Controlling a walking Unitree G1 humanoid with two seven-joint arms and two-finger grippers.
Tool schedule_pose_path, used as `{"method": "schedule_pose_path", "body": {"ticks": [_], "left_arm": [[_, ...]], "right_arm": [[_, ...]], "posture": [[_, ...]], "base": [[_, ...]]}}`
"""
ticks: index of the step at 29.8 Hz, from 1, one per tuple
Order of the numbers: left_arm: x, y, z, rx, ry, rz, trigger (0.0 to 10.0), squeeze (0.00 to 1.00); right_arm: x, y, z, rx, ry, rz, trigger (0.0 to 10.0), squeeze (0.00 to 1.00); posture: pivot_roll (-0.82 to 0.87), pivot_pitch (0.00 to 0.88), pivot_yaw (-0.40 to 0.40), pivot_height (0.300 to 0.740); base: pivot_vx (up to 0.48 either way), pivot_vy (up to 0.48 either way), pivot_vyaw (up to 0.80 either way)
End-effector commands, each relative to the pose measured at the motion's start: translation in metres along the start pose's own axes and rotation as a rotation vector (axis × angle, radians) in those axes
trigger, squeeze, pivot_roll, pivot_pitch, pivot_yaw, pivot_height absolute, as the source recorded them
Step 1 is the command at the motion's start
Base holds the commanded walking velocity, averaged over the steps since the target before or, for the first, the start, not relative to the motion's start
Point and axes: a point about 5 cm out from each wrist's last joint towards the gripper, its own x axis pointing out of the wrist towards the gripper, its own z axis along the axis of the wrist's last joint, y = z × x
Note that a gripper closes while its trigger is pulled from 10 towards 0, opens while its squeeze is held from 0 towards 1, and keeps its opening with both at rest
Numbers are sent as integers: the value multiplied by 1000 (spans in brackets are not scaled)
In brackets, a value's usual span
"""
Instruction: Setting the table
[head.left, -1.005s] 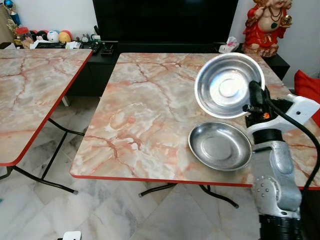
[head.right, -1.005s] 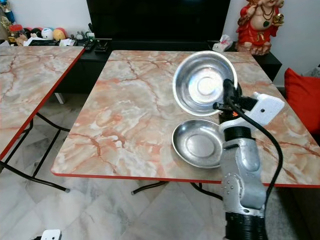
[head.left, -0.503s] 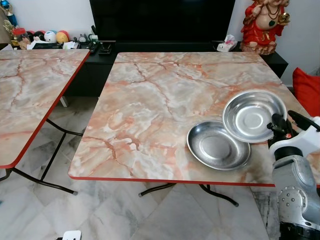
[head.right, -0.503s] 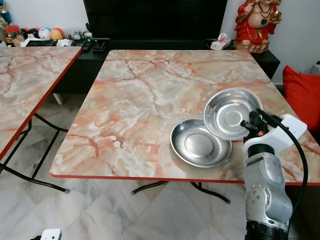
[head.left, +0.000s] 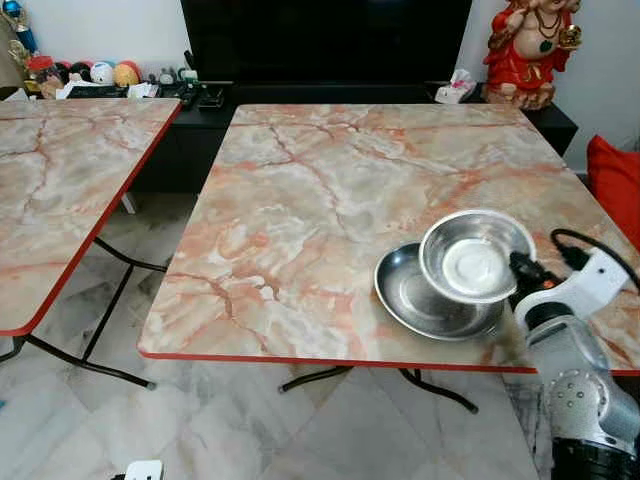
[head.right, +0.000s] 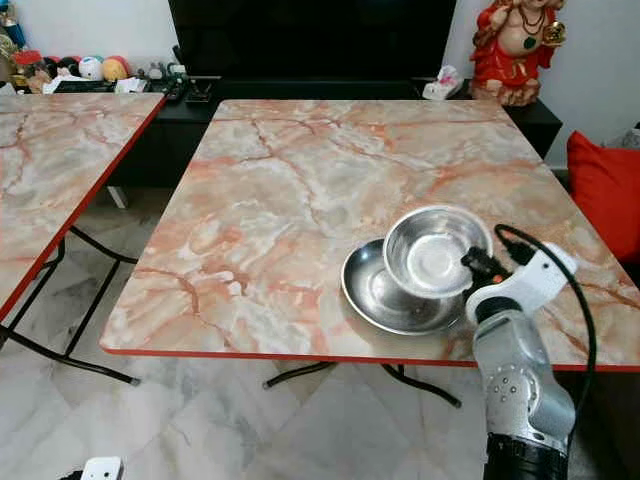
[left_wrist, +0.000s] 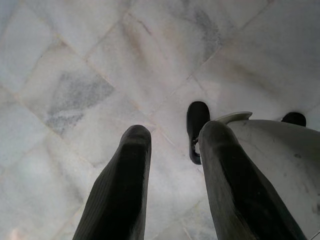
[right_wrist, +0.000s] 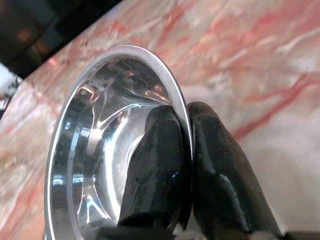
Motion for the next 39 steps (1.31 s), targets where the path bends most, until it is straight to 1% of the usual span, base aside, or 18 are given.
{"method": "schedule_pose_path", "body": {"ticks": [1, 7, 12, 19, 27, 34, 39], "left_arm": [[-1, 3, -5, -5, 22, 4, 10000, 0], [-2, 4, -5, -6, 21, 6, 10000, 0], [-2, 3, -5, -6, 21, 4, 10000, 0], [-2, 3, -6, -6, 23, 3, 10000, 0], [-2, 3, -6, -5, 23, 3, 10000, 0], [-2, 3, -5, -7, 21, 3, 10000, 0], [-2, 3, -6, -6, 22, 2, 10000, 0]], "right_arm": [[5, 11, 4, 3, -5, 44, 10000, 0], [13, 18, 2, 29, 2, 71, 10000, 0], [17, 24, -6, 18, 32, 88, 10000, 0], [20, 23, -16, 16, 66, 79, 10000, 0], [21, 24, -18, 6, 67, 75, 10000, 0], [22, 24, -22, -31, 77, 69, 10000, 0], [22, 26, -28, -30, 90, 73, 10000, 0]], "posture": [[10, 22, 4, 736], [15, 21, 4, 736], [15, 21, 4, 736], [18, 23, 3, 736], [17, 23, 4, 736], [19, 22, 4, 736], [20, 21, 4, 736]], "base": [[0, 0, 0], [0, 0, 0], [0, 0, 0], [0, 0, 0], [0, 0, 0], [0, 0, 0], [0, 0, 0]]}}
